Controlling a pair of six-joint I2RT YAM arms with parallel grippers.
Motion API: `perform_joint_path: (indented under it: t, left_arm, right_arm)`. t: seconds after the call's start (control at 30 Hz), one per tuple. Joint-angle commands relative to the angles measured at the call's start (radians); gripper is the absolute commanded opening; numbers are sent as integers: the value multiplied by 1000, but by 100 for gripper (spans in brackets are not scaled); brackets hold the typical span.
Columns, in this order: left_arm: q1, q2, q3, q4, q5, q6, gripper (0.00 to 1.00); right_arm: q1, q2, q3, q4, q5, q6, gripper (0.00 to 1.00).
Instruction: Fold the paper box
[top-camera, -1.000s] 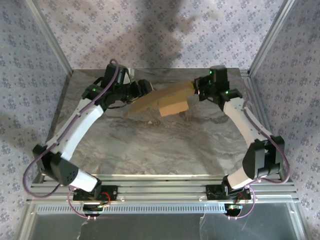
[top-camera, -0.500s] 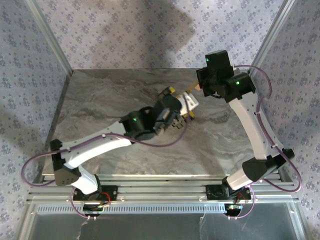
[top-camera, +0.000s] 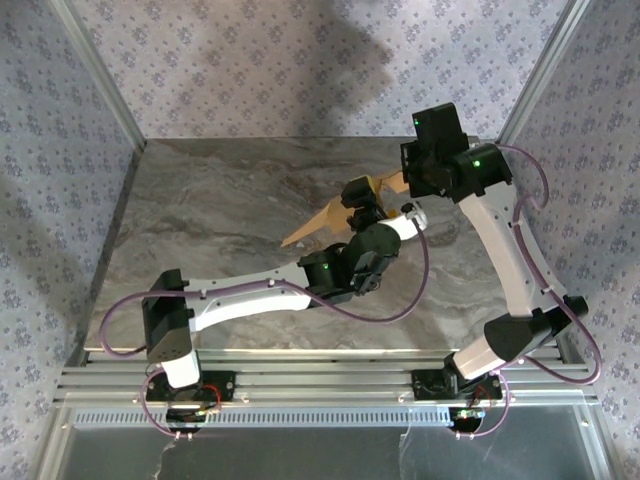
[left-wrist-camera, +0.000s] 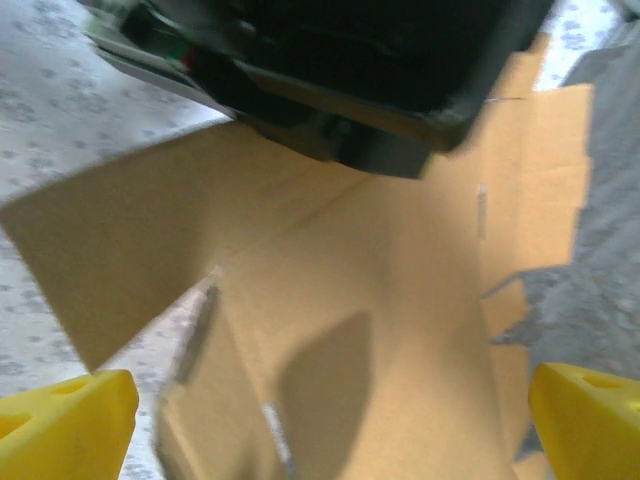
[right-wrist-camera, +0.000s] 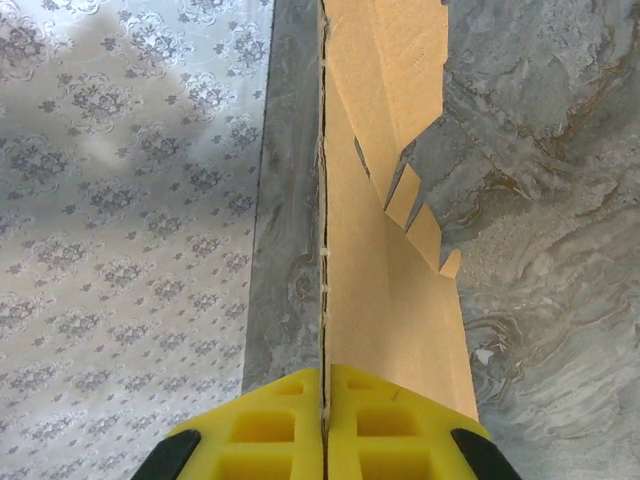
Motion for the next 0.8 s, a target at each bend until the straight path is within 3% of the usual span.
perform_joint_path:
  t: [0.0, 0.2, 0.4, 0.47, 0.53, 0.57, 0.67, 0.77]
  left_arm:
    - [5, -14, 7, 242, -91, 161, 99]
    - [-5, -61, -42, 199, -87, 112, 99]
    - [67, -34, 29, -17, 15, -51, 96]
    - [83, -10, 60, -46, 17, -40, 78]
    - [106, 15, 102, -70, -23, -41, 34]
    - [116, 20, 120, -89, -33, -50, 24]
    - [140, 18, 165, -201, -22, -125, 2]
    - [144, -2, 169, -225, -5, -138, 0]
  right_arm:
    - [-3, -11, 7, -64, 6, 39, 0]
    - [-23, -19, 3, -59, -10, 40, 0]
    - [-21, -20, 12, -45, -9, 43, 0]
    - [-22, -20, 14, -53, -10, 44, 0]
    - [-24, -22, 12, -58, -19, 44, 0]
    - [-24, -25, 10, -55, -17, 43, 0]
    - [-22, -39, -17, -19, -14, 35, 0]
    - [-22, -54, -45, 46, -9, -12, 0]
